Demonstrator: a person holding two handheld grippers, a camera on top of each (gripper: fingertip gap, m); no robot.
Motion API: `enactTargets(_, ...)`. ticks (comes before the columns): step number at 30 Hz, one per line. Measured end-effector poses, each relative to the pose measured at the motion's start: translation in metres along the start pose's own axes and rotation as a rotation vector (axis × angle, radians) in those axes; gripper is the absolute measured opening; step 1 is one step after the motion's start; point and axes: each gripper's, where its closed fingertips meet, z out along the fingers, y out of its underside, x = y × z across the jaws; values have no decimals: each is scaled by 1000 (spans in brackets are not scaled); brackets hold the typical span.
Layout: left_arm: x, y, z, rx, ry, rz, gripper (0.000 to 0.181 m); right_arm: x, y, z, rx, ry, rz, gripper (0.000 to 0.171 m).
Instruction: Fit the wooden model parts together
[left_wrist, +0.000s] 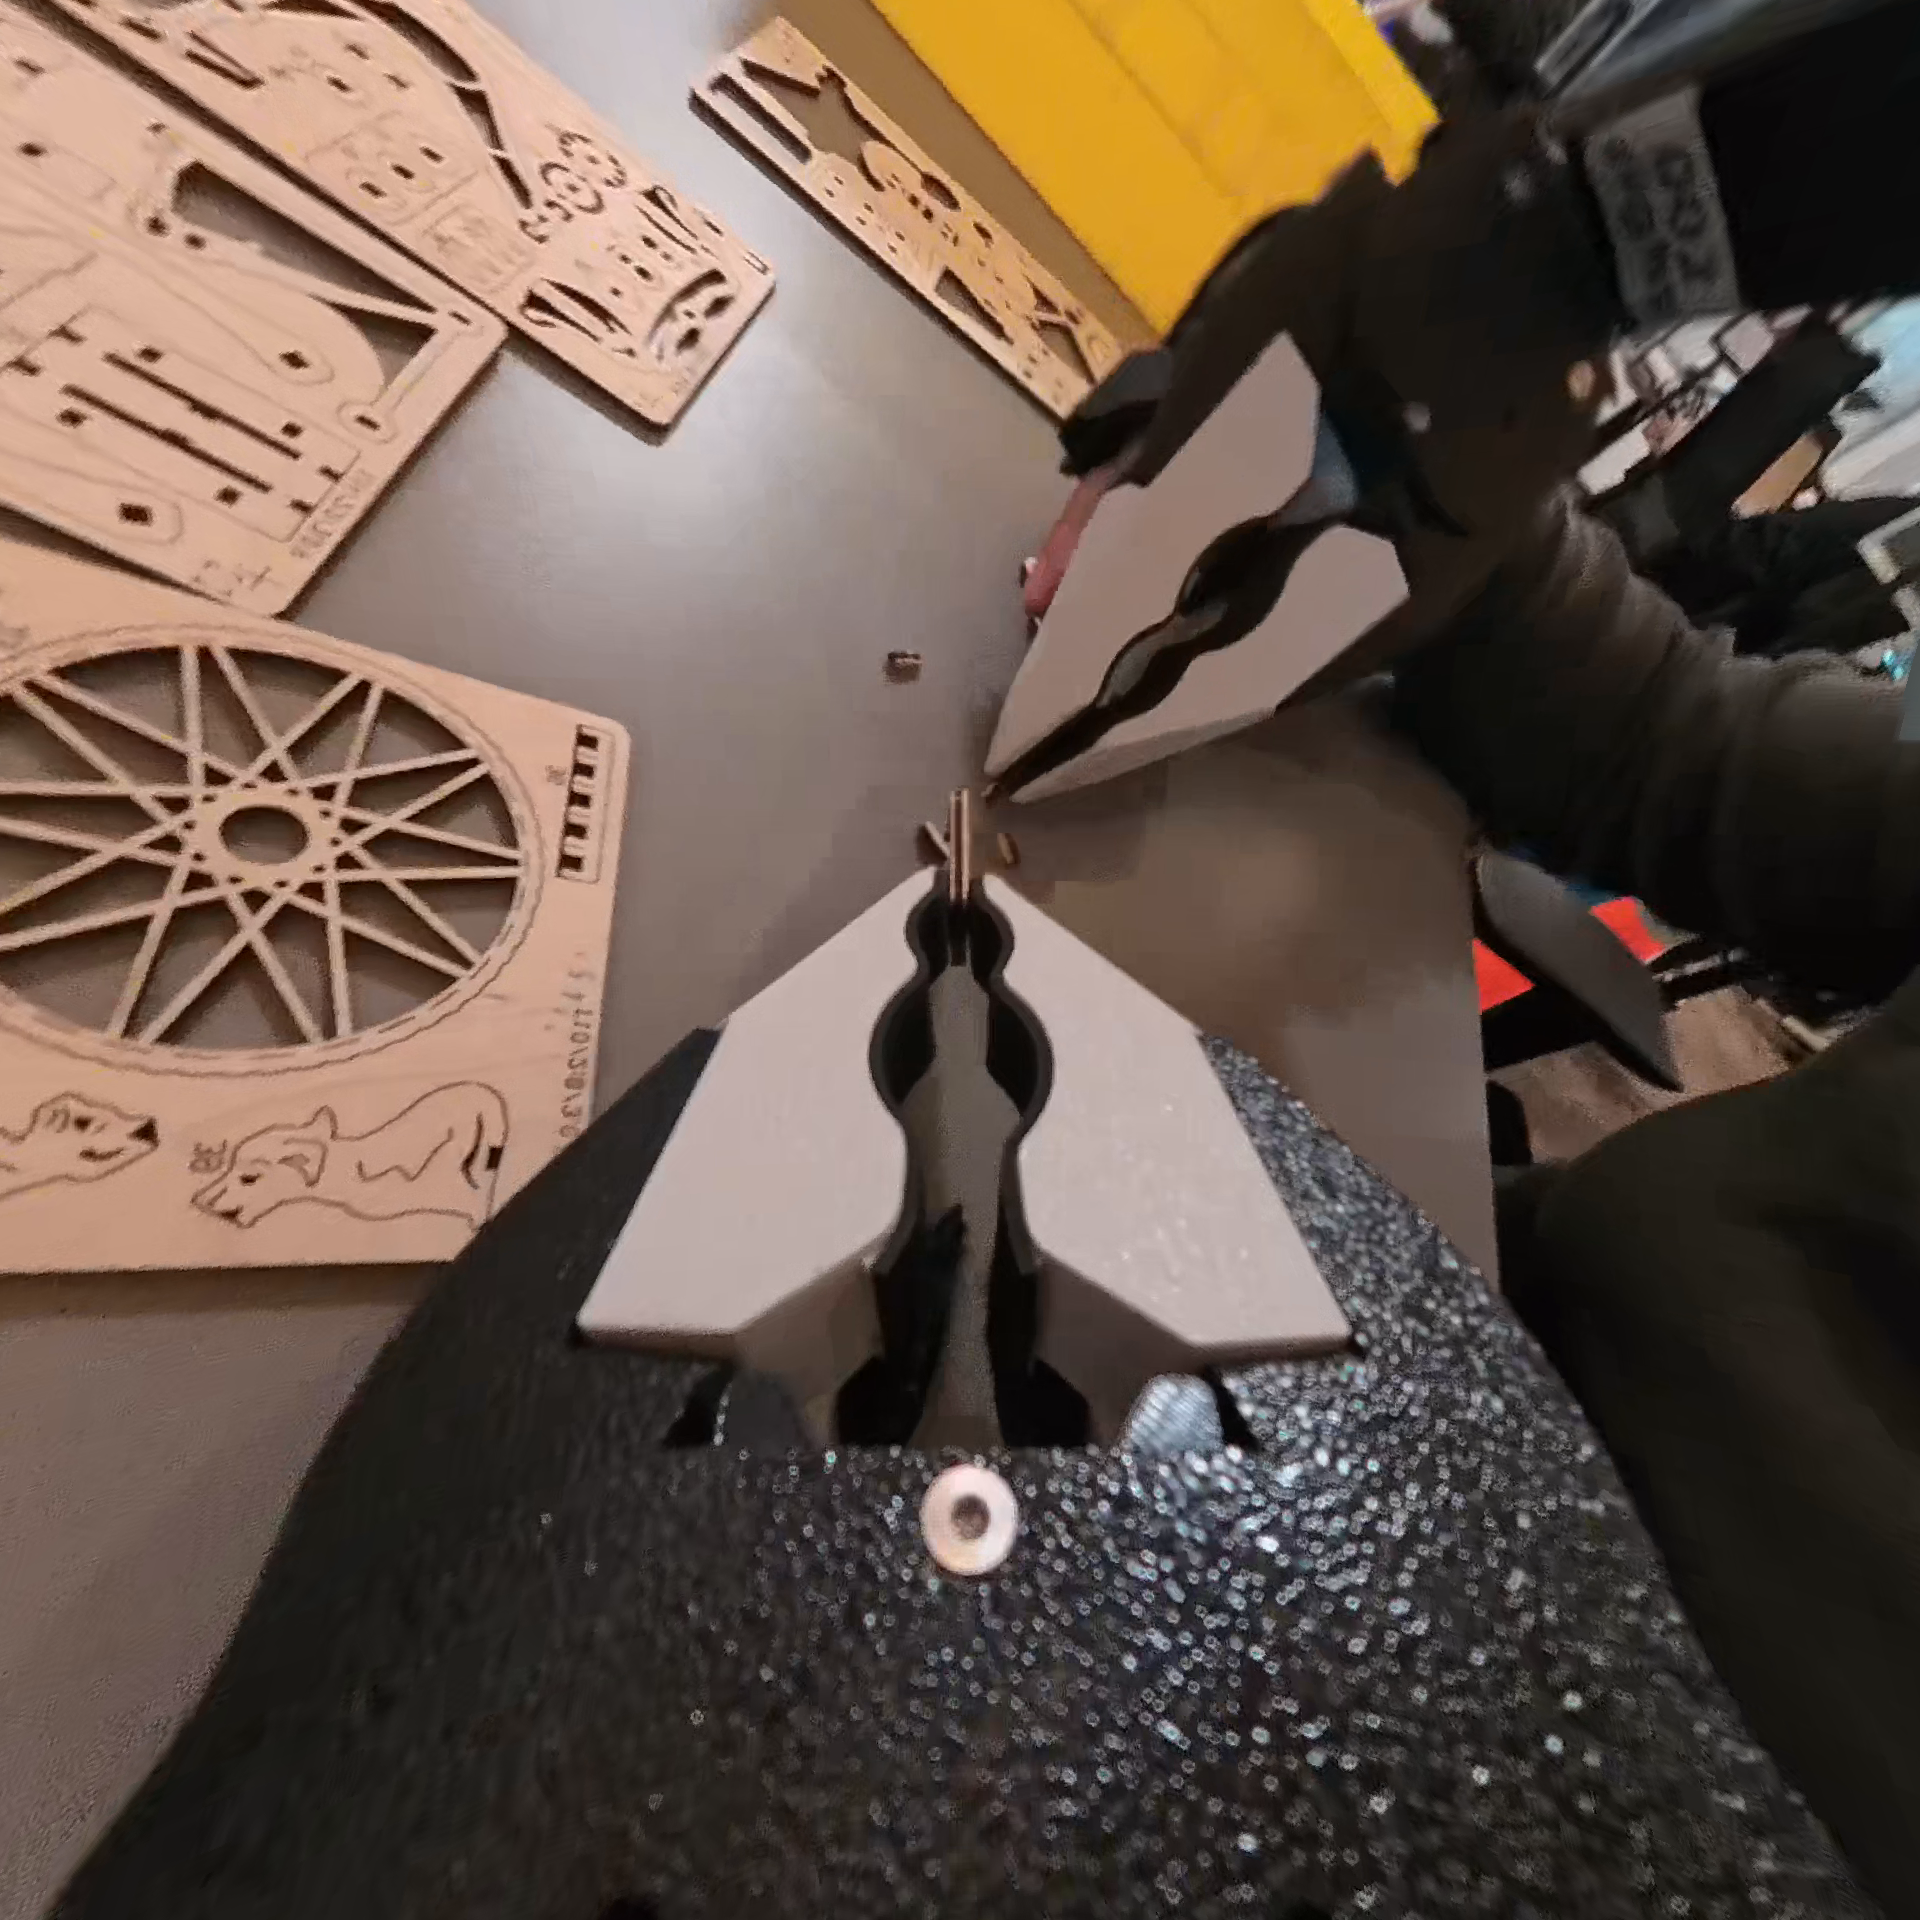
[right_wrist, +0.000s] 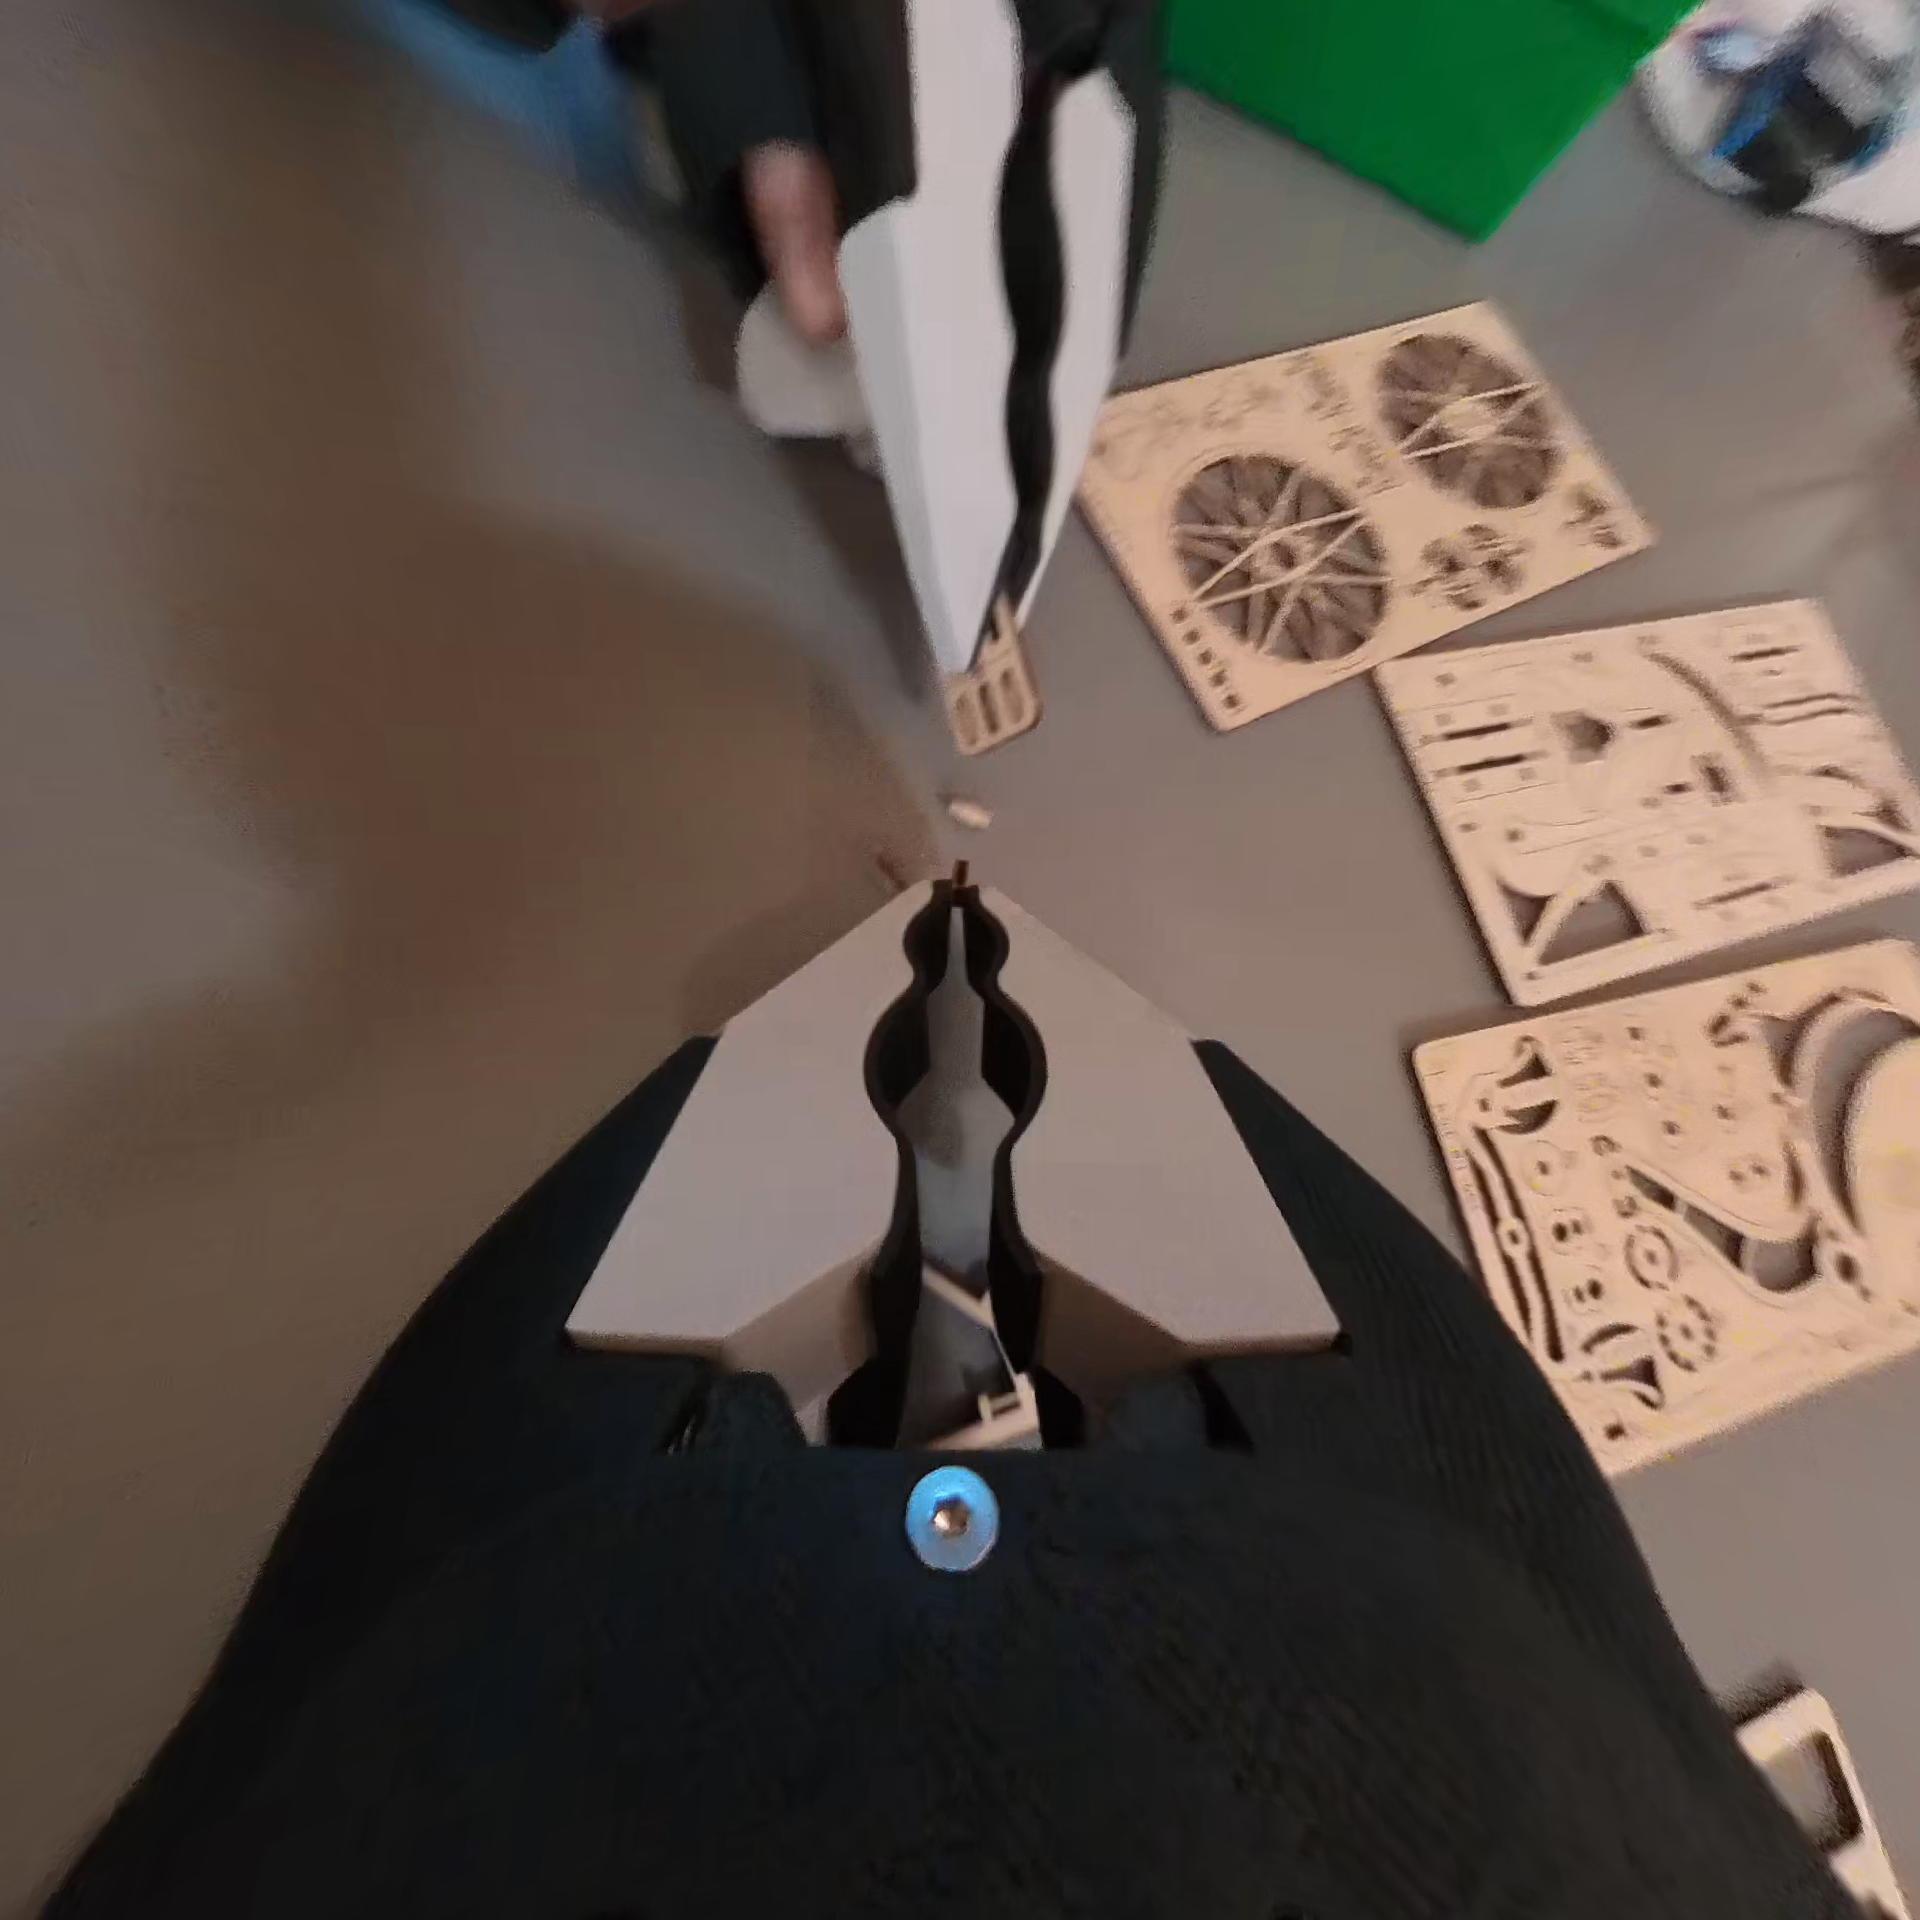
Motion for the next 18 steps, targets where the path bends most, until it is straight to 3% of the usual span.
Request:
enactTargets(4, -5, -2, -1, 19, -26, -30, 1, 10, -17, 7, 17, 237, 27, 0)
enactTargets(9, -9, -4, -2, 41, -32, -101, 1, 16, -23, 5, -85, 504, -156, 0)
enactTargets(18, -9, 0, 4, 1, -155, 62, 1, 14, -24, 14, -208, 615, -186, 0)
